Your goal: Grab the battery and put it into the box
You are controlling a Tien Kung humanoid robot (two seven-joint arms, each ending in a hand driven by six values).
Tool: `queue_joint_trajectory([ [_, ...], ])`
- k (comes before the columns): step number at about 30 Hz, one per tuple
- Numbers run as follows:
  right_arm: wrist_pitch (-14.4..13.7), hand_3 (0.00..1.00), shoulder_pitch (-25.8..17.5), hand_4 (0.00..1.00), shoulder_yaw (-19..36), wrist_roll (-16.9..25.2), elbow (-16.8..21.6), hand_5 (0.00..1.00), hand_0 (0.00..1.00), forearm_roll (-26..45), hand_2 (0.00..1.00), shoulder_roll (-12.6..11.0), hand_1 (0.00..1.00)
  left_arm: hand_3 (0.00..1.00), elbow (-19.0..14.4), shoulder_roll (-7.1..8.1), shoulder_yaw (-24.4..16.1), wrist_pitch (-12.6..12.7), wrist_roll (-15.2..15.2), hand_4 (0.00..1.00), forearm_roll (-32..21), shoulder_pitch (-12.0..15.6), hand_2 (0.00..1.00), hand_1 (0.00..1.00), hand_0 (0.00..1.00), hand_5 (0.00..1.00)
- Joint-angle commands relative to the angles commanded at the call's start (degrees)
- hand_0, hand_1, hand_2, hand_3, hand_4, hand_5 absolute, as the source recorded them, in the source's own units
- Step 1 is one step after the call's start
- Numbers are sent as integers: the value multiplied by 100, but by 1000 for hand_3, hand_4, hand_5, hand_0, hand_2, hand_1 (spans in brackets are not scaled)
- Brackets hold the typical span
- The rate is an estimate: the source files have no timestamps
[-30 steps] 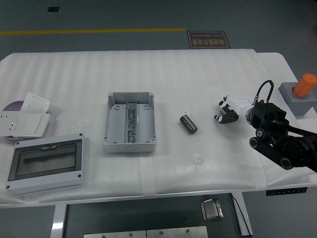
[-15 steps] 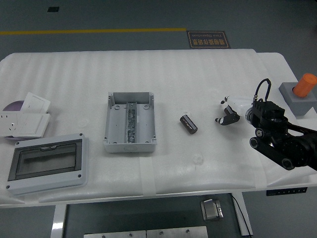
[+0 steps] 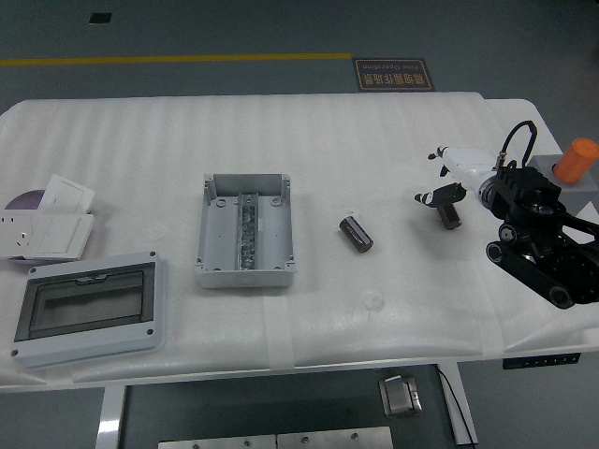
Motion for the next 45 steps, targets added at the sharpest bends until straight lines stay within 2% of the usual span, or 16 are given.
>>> queue_joint_trajectory([
  [8, 375, 894, 397, 843, -892, 145, 140, 516, 702, -11, 638, -460, 654, 584, 4, 23, -7, 3, 1, 499, -4, -1, 428, 651, 628, 486],
  [13, 468, 889, 604, 837, -1407, 233, 237, 506, 703, -82, 637, -612, 655, 584, 4, 43, -14, 3, -4, 500, 7, -26, 428, 651, 628, 488],
  [20, 362, 898, 689, 839, -1873, 329, 188, 489, 711, -238, 639, -586, 657, 584, 3, 55, -10, 8, -17, 500, 9, -42, 428, 651, 628, 489],
  [21, 332, 946, 693, 874, -1900, 340, 178, 418, 718, -258, 651, -577, 661, 584, 3, 56, -7, 9, -19, 500, 7, -42, 428, 651, 628, 490],
  [32, -5, 963, 724, 864, -2048, 451, -46, 397, 716, -370, 647, -493, 658, 584, -16, 51, -39, 17, -50, 500, 54, -83, 428, 651, 628, 491],
  [33, -21, 920, 723, 832, -2062, 459, -63, 425, 706, -373, 634, -492, 654, 584, -20, 51, -45, 16, -51, 499, 63, -85, 428, 651, 627, 492],
  [38, -86, 920, 689, 832, -2136, 491, -141, 425, 706, -339, 634, -487, 654, 584, -30, 54, -69, 12, -54, 499, 99, -87, 428, 651, 627, 492],
  [39, -104, 836, 682, 775, -2150, 498, -149, 388, 688, -326, 607, -478, 637, 584, -31, 55, -71, 11, -54, 499, 103, -86, 428, 651, 626, 493],
  [44, -181, 836, 666, 775, -2190, 527, -165, 388, 688, -273, 607, -427, 637, 584, -38, 60, -85, 8, -57, 499, 123, -94, 428, 651, 626, 493],
  [45, -198, 768, 664, 726, -2195, 533, -168, 353, 682, -261, 593, -415, 630, 584, -41, 61, -90, 7, -57, 500, 130, -97, 427, 651, 626, 495],
])
